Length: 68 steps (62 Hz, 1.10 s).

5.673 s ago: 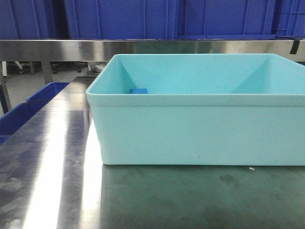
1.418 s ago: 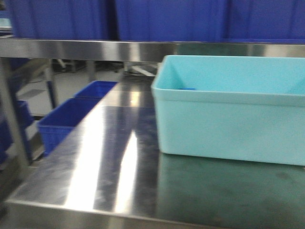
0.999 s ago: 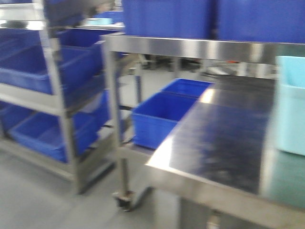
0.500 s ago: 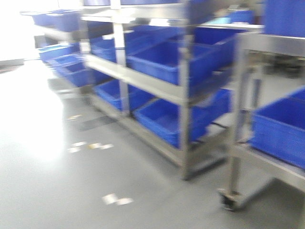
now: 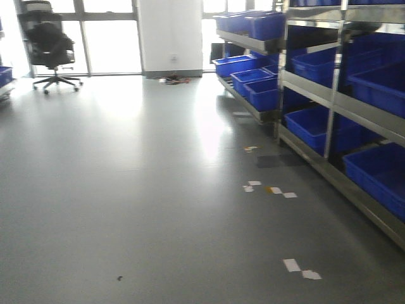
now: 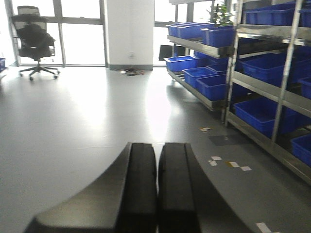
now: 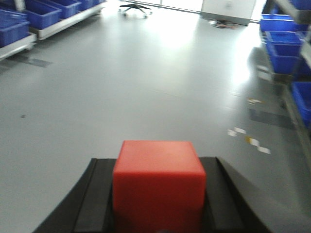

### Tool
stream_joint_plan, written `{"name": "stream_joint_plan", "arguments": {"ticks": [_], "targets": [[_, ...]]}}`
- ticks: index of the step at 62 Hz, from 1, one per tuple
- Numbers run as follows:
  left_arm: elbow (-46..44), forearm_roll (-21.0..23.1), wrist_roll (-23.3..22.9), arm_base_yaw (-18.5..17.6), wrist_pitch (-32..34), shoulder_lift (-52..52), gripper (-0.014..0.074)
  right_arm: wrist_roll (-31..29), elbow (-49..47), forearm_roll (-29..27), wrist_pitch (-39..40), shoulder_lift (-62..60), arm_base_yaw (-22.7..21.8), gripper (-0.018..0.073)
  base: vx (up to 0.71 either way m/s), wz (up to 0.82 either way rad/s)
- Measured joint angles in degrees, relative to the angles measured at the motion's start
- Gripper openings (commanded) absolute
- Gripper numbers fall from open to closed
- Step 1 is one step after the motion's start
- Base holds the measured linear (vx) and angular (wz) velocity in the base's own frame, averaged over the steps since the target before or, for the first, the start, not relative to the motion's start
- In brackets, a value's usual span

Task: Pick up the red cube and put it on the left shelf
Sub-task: 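Drive the base to the shelf rack holding the red cube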

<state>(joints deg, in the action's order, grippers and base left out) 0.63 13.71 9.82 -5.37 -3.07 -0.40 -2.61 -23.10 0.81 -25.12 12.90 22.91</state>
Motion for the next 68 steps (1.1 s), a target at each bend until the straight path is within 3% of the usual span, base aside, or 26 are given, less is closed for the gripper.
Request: {"name": "stream_joint_plan", "arguments": {"ticks": [31,68], "targets": [[0.0,0.0,0.0,0.0,0.0,0.0,0.0101,0.1,0.0,0.0,0.03,0.0,0.0,0.0058,0.18,0.34],[0.0,0.0,0.0,0.0,0.0,0.0,0.0101,0.1,0.0,0.0,0.03,0.0,0.0,0.0058,0.5,0.06]]}}
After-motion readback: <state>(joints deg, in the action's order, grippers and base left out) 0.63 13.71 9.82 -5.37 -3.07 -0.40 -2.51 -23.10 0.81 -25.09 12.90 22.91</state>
